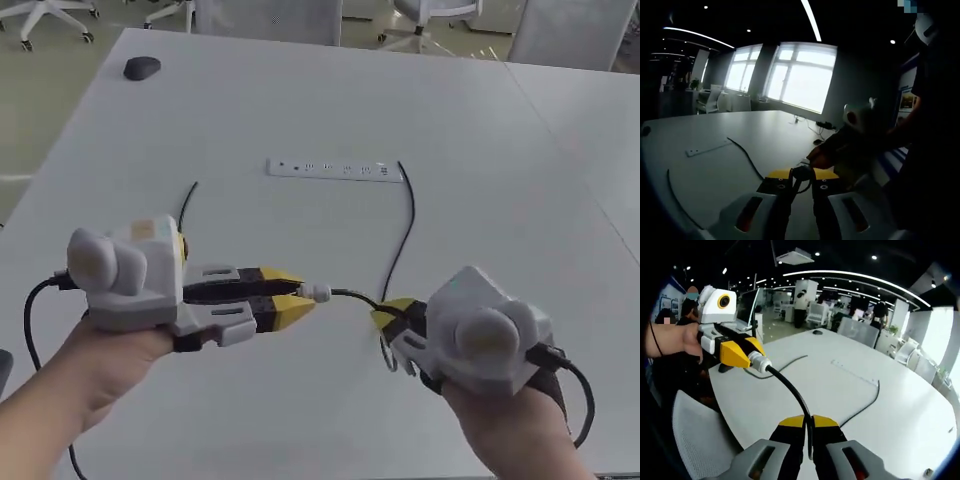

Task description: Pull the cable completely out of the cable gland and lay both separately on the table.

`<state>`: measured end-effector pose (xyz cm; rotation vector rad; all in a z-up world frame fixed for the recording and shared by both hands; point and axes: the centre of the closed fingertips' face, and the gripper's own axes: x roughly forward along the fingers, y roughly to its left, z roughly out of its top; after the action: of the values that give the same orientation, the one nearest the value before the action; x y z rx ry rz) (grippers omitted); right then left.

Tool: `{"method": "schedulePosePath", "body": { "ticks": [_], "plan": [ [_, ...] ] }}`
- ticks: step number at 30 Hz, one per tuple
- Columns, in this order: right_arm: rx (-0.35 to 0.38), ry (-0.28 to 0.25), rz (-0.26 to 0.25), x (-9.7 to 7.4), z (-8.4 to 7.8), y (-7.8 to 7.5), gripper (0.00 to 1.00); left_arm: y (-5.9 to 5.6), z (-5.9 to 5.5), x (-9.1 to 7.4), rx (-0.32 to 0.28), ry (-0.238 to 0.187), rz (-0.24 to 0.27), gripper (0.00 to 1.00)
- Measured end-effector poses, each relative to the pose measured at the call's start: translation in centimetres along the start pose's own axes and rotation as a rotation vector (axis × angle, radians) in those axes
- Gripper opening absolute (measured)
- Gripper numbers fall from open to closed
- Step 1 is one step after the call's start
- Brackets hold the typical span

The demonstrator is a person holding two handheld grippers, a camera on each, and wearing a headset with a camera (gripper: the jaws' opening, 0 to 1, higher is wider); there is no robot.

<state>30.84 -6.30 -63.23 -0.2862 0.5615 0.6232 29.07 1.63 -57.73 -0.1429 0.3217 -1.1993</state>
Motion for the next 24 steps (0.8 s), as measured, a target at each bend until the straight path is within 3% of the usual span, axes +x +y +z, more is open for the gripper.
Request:
{"method": "schedulePosePath", "body": {
  "ticks": [9, 15, 20, 24],
  "plan": [
    [0.266, 0.046, -0.014, 0.4, -3.1, -0.5, 0.0, -0.5, -0.5, 0.4, 0.004, 0.016, -0.006, 0.15],
    [0.2, 0.052, -0.006, 0.3, -3.3, 0.0, 0.0, -0.3, -0.6, 0.3, -0.01, 0.018, -0.007, 0.15],
    [0.182, 0.029, 0.01, -0.2, -2.7, 0.3, 0.0, -0.1, -0.2, 0.1, -0.009, 0.007, 0.002, 0.15],
    [0.126, 0.021, 0.01, -0.7, -2.4, 0.6, 0.01, 0.2, -0.4, -0.1, -0.013, 0.008, 0.011, 0.15]
  ]
}}
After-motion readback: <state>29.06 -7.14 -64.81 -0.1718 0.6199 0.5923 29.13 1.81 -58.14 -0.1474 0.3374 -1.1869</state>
